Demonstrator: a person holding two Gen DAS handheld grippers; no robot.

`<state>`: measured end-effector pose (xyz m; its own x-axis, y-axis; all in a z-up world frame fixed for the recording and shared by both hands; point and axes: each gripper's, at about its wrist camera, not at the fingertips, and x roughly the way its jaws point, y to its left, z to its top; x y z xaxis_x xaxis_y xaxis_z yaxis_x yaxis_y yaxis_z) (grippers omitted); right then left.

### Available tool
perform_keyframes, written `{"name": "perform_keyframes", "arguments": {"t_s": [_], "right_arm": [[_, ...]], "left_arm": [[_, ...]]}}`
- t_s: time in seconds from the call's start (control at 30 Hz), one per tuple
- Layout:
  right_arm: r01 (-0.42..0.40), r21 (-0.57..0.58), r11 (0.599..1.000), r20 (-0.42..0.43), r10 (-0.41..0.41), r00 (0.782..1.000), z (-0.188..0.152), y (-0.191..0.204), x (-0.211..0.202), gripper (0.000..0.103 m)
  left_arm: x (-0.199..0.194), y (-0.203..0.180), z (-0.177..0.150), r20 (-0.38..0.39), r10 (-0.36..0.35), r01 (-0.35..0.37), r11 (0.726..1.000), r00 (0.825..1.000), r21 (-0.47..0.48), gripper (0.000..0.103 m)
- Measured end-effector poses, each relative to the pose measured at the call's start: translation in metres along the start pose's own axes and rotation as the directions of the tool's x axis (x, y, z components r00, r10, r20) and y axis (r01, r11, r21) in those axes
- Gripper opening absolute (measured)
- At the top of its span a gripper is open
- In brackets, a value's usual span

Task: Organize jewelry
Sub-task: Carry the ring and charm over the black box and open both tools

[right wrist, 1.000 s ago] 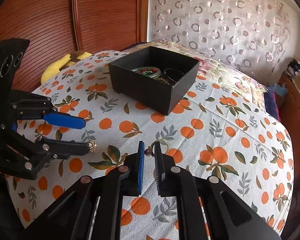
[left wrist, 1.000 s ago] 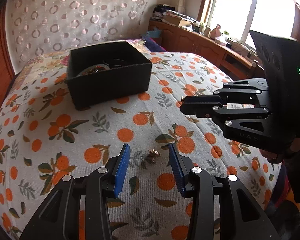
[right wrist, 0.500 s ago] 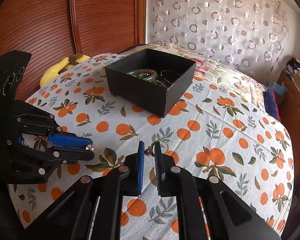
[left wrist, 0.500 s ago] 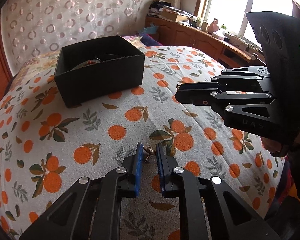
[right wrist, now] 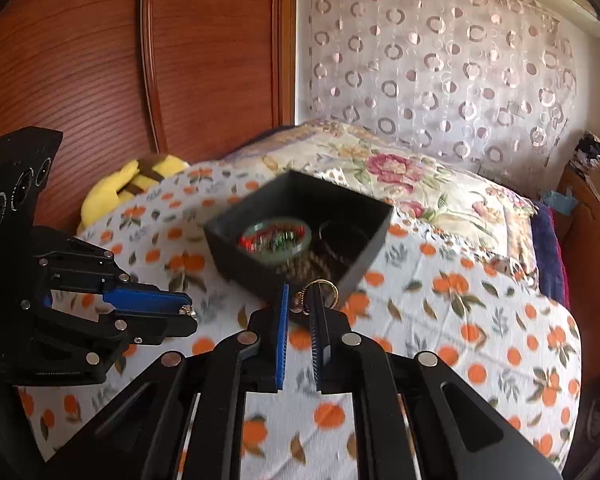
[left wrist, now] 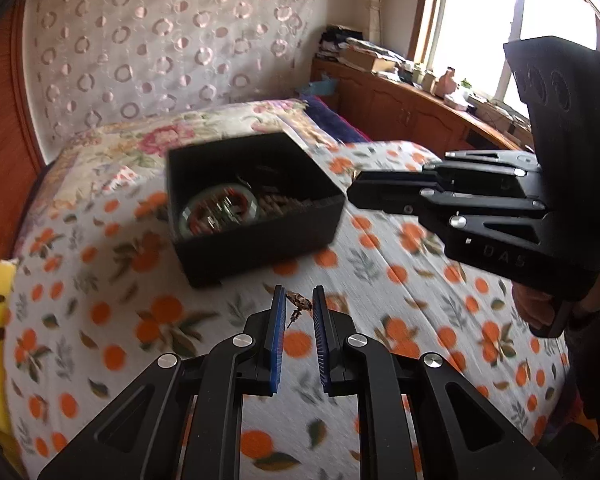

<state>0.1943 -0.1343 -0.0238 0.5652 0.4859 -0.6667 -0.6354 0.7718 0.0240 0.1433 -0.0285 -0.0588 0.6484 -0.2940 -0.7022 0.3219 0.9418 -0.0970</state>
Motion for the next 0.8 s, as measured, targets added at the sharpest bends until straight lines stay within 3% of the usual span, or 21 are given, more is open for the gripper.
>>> {"name": "perform_keyframes", "arguments": {"t_s": [0.33, 0.4, 0.43, 0.8], "right_arm": [[-0.029, 0.018, 0.999, -0.016, 0.030, 0.999, 0.015, -0.005, 0.026, 0.012], [-0.024, 0.021, 0.999, -0.024, 0.024, 0.999, 0.014, -0.006, 0.029, 0.020], [-0.021, 0.027, 0.999, -0.022, 0.021, 1.000, 0.013, -0.007, 0.029, 0.031], [0.009, 0.064, 0.998, -0.017, -0.008, 1.000, 0.000, -0.019, 0.019, 0.031]], "left_arm": [[0.001, 0.026, 0.035, 0.056, 0.045, -0.043, 0.999, 0.997, -0.024, 0.013], [0.004, 0.028, 0.039, 0.058, 0.048, -0.047, 0.999, 0.997, -0.024, 0.013], [0.005, 0.030, 0.041, 0.060, 0.051, -0.049, 0.998, 0.997, -0.025, 0.013], [0.025, 0.043, 0.061, 0.065, 0.083, -0.081, 0.996, 0.994, -0.035, 0.013]]}}
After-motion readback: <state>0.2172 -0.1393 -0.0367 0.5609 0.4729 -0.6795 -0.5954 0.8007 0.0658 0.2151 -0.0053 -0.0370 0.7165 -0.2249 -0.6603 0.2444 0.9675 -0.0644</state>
